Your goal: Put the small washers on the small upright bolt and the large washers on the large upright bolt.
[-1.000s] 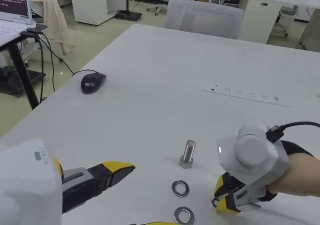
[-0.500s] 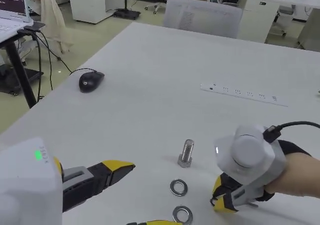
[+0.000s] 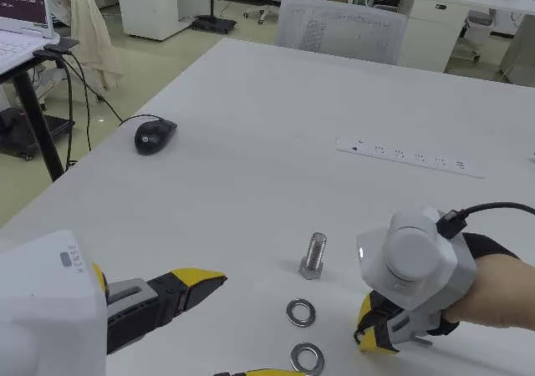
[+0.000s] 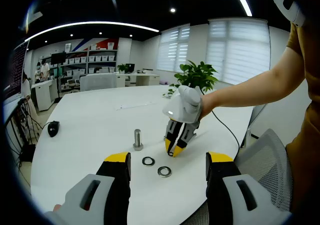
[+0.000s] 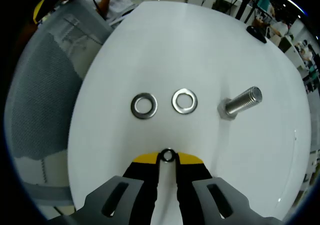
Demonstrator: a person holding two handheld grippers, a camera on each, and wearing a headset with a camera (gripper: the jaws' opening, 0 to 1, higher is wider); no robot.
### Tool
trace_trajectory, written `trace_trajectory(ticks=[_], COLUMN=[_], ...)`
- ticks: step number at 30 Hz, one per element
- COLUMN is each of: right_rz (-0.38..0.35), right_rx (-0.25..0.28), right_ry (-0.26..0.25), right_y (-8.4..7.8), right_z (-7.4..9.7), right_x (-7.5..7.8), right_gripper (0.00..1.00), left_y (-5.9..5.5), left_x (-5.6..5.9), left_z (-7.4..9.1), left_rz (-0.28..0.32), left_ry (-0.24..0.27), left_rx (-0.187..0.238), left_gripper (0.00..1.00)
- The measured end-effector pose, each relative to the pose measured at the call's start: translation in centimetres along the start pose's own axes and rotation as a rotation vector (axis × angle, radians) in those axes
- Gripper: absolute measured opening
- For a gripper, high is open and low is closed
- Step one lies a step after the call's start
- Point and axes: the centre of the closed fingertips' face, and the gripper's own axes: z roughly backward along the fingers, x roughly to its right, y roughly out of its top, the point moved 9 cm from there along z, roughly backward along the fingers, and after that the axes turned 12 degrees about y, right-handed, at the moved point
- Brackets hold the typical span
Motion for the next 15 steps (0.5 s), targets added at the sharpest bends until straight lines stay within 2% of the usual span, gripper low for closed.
trace_trajectory(ticks=[4, 9, 15], right_rz=[-0.008, -0.011, -0.048], right_rx=[0.011, -0.003, 0.005], right_ry=[0.002, -0.002, -0.009], right_y=[0.0, -0.1, -1.3], right_z=[-0.1, 0.0, 1.5], right_x=[0.1, 0.1, -0.2], right_gripper=[0.13, 0.13, 0.13], left_y=[0.0, 0.0, 0.1], left_x=[0.0, 0.0, 0.0], left_z=[0.0, 0.1, 0.0], left_rz=[-0.003, -0.005, -0.008], left_ry=[-0.001, -0.003, -0.003], left_rx=[-0.003, -0.006, -0.007], left_gripper=[0.6, 0.6, 0.6])
